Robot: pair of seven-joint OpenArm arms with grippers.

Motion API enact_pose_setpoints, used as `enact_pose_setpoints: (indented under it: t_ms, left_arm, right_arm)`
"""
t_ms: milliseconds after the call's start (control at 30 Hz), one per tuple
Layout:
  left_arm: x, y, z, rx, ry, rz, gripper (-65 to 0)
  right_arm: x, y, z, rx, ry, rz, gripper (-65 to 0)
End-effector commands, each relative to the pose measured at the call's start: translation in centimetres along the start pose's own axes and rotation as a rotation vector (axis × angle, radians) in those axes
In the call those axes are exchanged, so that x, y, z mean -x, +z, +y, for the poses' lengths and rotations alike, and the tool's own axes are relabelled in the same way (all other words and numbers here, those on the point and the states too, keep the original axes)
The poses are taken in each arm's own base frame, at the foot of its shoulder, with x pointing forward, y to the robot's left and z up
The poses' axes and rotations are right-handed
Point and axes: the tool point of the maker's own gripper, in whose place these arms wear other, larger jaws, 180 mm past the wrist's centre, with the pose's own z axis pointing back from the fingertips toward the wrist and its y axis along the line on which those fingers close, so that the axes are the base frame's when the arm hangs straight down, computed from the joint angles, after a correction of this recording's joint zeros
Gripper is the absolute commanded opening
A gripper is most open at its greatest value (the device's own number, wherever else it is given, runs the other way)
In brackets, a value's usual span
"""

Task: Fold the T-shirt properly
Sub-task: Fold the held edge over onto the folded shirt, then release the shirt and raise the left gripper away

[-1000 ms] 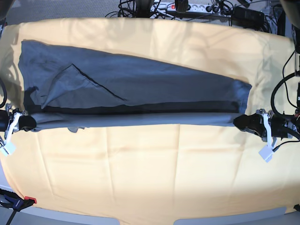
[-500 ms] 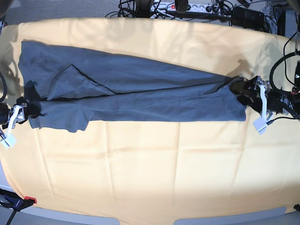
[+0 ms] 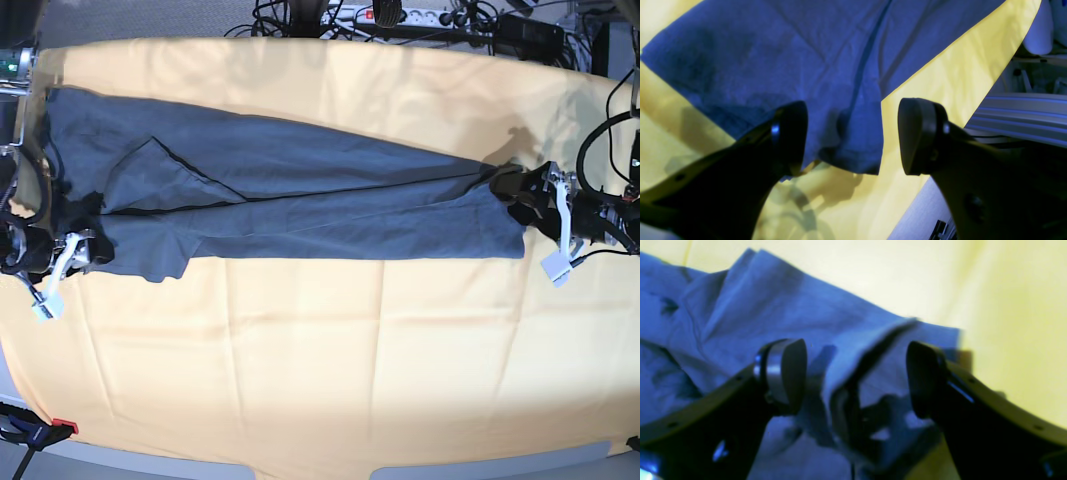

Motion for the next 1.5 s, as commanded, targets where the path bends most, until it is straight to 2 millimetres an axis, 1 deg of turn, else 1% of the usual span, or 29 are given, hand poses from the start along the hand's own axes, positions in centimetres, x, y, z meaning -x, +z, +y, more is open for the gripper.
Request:
enact_pose_setpoints:
  t_ms: [0,100,133,167,200,267,300,333,367,433,467,567,700,867,967,1067,1133,1300,1367,1467]
  left_arm:
    - [-1.3,1.3,0.1,-0.016,-0.023,-0.035,-21.1]
    - [-1.3,1.4,0.1,-0.018,-0.023,-0.034,-21.1]
    - [-1.3,1.4,0.1,-0.019,-0.023,-0.034,-21.1]
    - [-1.3,1.4,0.1,-0.018,-0.023,-0.034,-21.1]
    - [-1.3,1.4,0.1,-0.018,-0.023,-0.034,-21.1]
    - [-1.3,1.4,0.1,-0.018,-0.024,-0.034,-21.1]
    - [-1.3,1.4,0.1,-0.018,-0.024,-0.034,-21.1]
    - [-1.3,1.4,0.1,-0.018,-0.024,-0.034,-21.1]
    - [-1.3,1.4,0.1,-0.018,-0.024,-0.034,-21.1]
    - [-1.3,1.4,0.1,-0.018,-0.025,-0.034,-21.1]
    - [-1.3,1.4,0.1,-0.018,-0.024,-0.034,-21.1]
    - [-1.3,1.4,0.0,-0.016,-0.044,-0.034,-21.1]
    - [-1.3,1.4,0.0,-0.015,-0.047,-0.034,-21.1]
    - [-1.8,1.6,0.1,-0.019,-0.06,-0.042,-21.1]
    - [-2.1,2.0,0.2,-0.028,-0.071,-0.046,-21.1]
    - [-2.5,2.5,0.4,-0.041,-0.078,-0.051,-21.1]
    - [-3.1,3.0,0.5,-0.051,-0.088,-0.07,-21.1]
    - [-5.0,5.2,1.0,-0.095,-0.101,-0.152,-21.1]
    - [-5.8,6.5,1.2,-0.118,-0.105,-0.197,-21.1]
    - [-6.9,8.5,1.5,-0.154,-0.111,-0.266,-21.1]
  right_arm:
    - [-1.7,1.1,-1.5,0.054,0.005,-0.049,-17.0]
    - [-1.7,0.4,-2.1,0.101,0.014,-0.054,-17.7]
    - [-1.6,0.4,-2.2,0.11,0.018,-0.052,-20.3]
    - [-1.8,0.5,-2.3,0.112,0.02,-0.056,-25.6]
    - [-1.9,0.5,-2.3,0.113,0.02,-0.061,-33.3]
    - [-2.1,0.7,-2.5,0.116,0.021,-0.065,-53.3]
    - [-2.1,0.8,-2.5,0.114,0.019,-0.069,-62.1]
    - [-2.3,0.9,-2.3,0.099,0.014,-0.081,-65.0]
    - [-2.6,1.0,-1.9,0.07,0.018,-0.097,-65.0]
    - [-2.9,1.4,-0.4,-0.024,0.038,-0.116,-65.0]
    - [-3.1,1.7,0.3,-0.07,0.014,-0.126,-65.0]
    - [-2.9,2.6,2.8,-0.228,-0.041,-0.107,-65.0]
    - [-2.8,4.4,6.0,-0.422,-0.059,-0.088,-65.0]
    - [-3.2,4.8,6.3,-0.42,-0.032,-0.097,-65.0]
    - [-2.3,4.9,6.7,-0.416,-0.012,-0.076,-65.0]
    - [-0.7,5.0,8.1,-0.423,0.037,-0.043,-65.0]
    - [0.3,5.3,9.2,-0.428,0.084,-0.021,-65.0]
    - [2.2,6.8,11.5,-0.426,0.216,0.029,-65.0]
    - [2.9,7.3,11.9,-0.422,0.25,0.051,-65.0]
    - [3.8,7.6,11.7,-0.412,0.259,0.082,-65.0]
